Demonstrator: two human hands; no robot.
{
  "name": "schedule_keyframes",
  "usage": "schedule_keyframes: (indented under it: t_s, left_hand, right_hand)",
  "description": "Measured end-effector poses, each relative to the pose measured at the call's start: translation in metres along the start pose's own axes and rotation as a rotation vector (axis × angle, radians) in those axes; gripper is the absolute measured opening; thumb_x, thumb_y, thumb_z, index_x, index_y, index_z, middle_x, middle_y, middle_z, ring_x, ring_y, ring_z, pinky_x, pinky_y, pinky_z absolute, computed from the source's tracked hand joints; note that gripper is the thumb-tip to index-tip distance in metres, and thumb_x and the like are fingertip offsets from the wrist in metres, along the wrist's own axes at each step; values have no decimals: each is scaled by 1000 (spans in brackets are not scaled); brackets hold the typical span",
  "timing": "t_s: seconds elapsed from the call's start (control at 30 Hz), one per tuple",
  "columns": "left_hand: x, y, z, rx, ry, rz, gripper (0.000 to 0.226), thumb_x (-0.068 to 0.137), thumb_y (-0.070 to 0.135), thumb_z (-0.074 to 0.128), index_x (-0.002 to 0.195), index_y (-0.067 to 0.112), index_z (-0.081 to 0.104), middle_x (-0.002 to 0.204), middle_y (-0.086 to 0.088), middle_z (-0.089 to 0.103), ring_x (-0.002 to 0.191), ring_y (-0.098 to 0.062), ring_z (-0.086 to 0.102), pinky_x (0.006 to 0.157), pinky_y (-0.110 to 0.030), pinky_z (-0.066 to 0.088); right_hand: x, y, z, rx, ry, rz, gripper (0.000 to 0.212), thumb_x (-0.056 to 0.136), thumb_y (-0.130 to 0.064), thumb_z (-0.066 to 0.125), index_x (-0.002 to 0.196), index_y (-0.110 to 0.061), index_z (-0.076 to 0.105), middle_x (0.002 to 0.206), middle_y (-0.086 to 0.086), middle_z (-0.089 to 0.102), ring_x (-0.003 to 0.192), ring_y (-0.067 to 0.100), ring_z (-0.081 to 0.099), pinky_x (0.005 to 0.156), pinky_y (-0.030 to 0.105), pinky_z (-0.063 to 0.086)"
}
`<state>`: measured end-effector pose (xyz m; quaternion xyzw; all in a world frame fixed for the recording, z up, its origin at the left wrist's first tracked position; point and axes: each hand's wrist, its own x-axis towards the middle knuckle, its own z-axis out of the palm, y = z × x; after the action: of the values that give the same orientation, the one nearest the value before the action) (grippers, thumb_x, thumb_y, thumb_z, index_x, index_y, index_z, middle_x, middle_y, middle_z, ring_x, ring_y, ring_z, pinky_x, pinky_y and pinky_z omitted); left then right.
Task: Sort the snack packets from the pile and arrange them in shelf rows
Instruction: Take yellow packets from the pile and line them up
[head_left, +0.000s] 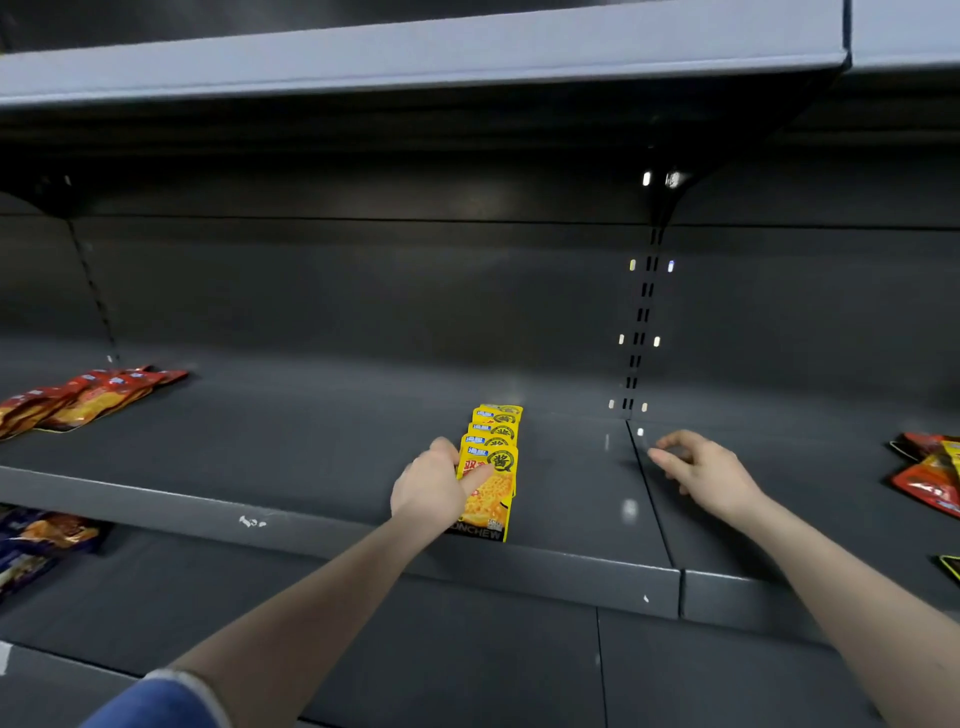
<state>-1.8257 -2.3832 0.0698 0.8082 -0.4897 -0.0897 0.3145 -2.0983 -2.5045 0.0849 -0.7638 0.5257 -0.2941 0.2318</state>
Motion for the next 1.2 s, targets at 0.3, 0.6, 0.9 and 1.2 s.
schedule_keyframes:
  t_s: [0.3,0.6,0.9,1.2]
  left_hand:
    - [13,-5,-11,-69,90,34,39,90,50,53,100,12,55,106,-8,60,102,-27,53,85,-37,44]
    - [24,14,-18,3,91,112,38,94,45,49,110,11,56,117,-11,55,113,-31,47,91,-40,40]
    - [9,77,8,140,149,237,41,94,44,49,117,11,55,122,-14,53,117,-33,45,94,-39,37]
    - [-51,217,89,150,119,241,44,94,45,49,120,11,53,125,-14,51,120,-33,44,96,-39,37]
  right_hand:
    - [-17,-8,2,-312,76,25,25,92,-37,56,106,-17,62,110,6,66,104,26,59,82,30,43]
    - [-47,0,-15,-587,175,117,27,95,-35,49,107,-14,60,108,9,58,103,28,55,81,31,44]
    - [-61,46,-75,-703,243,121,28,94,-34,48,111,-14,59,111,10,58,106,30,56,83,31,45]
    - [-85,139,-204,-806,307,61,31,95,-34,46,118,-15,57,117,10,57,111,30,54,86,33,43]
